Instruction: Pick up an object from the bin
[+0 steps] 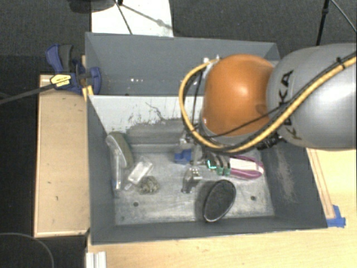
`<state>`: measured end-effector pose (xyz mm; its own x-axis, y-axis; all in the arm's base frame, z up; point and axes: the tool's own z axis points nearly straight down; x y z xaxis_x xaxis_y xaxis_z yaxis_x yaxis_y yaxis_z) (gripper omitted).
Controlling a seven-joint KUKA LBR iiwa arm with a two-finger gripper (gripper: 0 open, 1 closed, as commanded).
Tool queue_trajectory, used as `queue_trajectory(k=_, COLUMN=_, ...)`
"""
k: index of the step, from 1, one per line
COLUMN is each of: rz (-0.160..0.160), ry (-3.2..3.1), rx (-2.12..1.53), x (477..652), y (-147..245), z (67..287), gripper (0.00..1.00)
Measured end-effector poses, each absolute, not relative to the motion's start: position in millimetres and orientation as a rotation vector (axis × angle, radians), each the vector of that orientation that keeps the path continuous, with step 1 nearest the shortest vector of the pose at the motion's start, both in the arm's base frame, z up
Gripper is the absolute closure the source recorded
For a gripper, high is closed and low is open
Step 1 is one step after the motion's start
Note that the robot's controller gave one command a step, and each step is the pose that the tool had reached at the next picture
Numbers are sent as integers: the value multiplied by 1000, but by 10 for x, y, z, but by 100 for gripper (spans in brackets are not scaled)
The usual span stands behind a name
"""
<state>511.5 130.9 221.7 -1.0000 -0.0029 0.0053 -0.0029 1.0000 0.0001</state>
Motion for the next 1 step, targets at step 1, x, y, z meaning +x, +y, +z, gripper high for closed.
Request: queue_trajectory(k=1, rz=3, ry=-3121, rx=343, x=5591, y=202, z=902, gripper=0)
